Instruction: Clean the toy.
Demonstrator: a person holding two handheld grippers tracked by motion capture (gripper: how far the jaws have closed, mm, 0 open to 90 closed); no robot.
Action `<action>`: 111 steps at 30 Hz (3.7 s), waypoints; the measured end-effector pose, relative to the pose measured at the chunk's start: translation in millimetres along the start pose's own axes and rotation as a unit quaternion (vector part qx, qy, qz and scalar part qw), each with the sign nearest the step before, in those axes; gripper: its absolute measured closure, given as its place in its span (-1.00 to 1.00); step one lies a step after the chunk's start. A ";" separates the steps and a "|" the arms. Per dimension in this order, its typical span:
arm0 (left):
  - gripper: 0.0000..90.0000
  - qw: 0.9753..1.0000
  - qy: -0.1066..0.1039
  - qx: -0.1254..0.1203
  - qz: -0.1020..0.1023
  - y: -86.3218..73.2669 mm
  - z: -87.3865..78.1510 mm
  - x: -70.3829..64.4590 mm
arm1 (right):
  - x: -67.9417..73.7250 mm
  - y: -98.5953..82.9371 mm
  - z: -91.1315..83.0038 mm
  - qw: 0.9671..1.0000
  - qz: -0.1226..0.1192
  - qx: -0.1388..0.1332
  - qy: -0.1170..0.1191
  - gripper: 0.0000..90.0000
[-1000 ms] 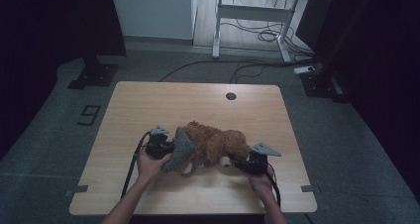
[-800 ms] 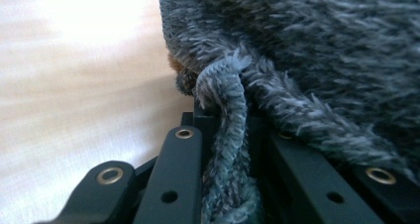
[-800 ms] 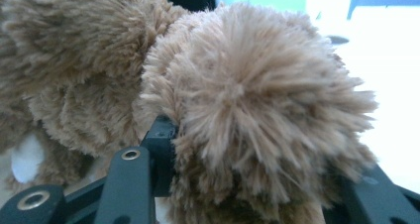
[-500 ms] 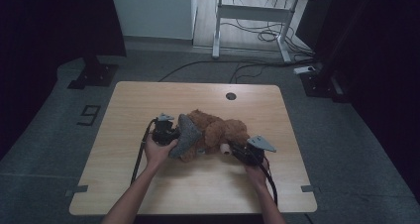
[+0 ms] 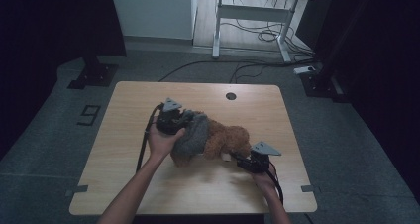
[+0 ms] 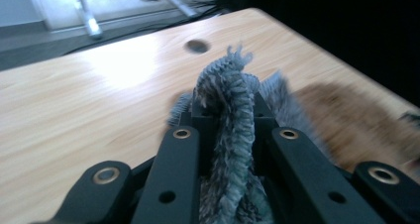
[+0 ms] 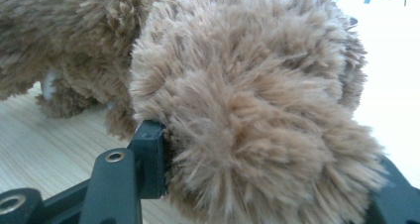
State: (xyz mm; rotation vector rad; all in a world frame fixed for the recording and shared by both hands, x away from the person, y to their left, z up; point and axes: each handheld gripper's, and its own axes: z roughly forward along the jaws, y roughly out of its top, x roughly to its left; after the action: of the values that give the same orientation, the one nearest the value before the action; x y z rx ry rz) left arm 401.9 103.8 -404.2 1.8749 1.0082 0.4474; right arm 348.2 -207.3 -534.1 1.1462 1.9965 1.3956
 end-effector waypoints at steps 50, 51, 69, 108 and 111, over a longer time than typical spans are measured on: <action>0.77 0.990 -0.106 0.022 0.089 0.7 40.6 -112.8 | 6.0 0.2 -7.4 0.997 0.063 0.026 0.039 0.32; 0.77 0.988 -0.121 0.028 0.089 3.4 48.0 -123.4 | 6.0 0.2 -7.4 0.997 0.063 0.026 0.039 0.32; 0.77 0.995 -0.054 0.067 0.054 -27.6 57.2 -72.9 | -0.5 -1.8 -8.9 0.996 0.070 0.029 0.047 0.32; 0.78 0.992 -0.014 0.094 -0.085 -76.6 20.8 57.0 | 3.5 -6.2 -4.0 0.997 0.051 0.024 0.059 0.40; 0.79 0.993 -0.005 0.089 -0.072 -66.6 29.8 50.7 | 7.2 -5.0 -2.3 0.998 0.036 0.021 0.051 0.41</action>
State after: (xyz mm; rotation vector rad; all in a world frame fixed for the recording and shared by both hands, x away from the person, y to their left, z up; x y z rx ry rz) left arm 421.4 142.9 -481.5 1.9437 1.1997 0.2691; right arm 340.6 -203.3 -537.1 1.1974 2.0839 1.4811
